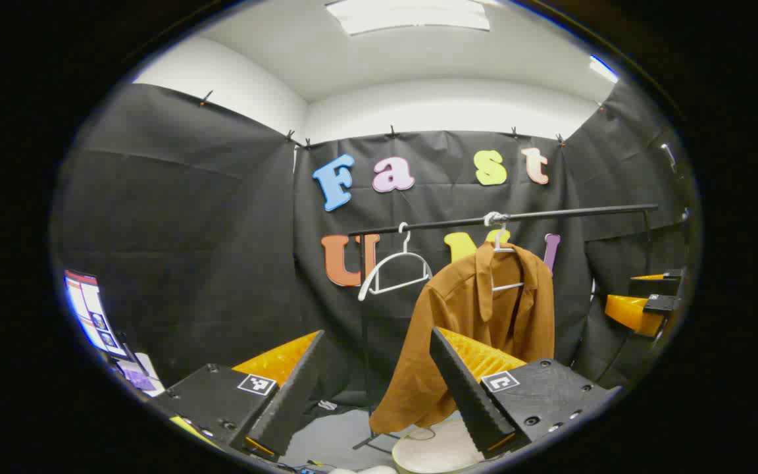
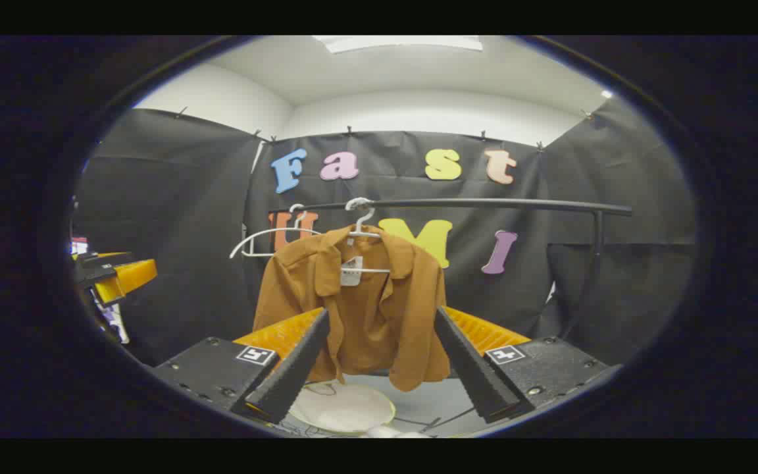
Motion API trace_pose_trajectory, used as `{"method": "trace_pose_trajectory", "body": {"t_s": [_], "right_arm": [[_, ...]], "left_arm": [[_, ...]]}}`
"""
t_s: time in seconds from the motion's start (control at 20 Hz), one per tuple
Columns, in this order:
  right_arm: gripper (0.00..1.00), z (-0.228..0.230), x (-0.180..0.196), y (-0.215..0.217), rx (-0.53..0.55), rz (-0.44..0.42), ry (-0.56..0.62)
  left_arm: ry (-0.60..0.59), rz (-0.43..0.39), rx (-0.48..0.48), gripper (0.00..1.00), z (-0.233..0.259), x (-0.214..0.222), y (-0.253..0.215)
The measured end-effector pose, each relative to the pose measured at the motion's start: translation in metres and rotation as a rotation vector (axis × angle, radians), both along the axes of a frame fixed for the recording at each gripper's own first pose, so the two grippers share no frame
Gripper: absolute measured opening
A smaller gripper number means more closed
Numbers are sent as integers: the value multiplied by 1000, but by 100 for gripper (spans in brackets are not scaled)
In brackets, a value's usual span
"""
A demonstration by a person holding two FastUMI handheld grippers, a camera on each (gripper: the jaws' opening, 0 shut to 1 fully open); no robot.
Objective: Grasp the clothes on the hanger with both hands and then place them into the laundry hamper below.
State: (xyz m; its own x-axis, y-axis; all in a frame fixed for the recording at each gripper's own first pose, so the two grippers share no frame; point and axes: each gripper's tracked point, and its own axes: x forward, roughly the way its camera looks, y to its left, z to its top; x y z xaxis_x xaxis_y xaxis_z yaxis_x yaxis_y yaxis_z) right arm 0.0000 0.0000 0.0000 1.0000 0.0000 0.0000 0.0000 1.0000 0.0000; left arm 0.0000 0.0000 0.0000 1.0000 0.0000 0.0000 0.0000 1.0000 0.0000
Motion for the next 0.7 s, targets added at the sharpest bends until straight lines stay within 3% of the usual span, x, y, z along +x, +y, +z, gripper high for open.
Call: {"method": "trace_pose_trajectory", "body": {"t_s": [0.7], "right_arm": [[100,0,-4,-17,5,-68,-3]], "left_arm": [[-8,-93,18,99,3,4,-28]]}}
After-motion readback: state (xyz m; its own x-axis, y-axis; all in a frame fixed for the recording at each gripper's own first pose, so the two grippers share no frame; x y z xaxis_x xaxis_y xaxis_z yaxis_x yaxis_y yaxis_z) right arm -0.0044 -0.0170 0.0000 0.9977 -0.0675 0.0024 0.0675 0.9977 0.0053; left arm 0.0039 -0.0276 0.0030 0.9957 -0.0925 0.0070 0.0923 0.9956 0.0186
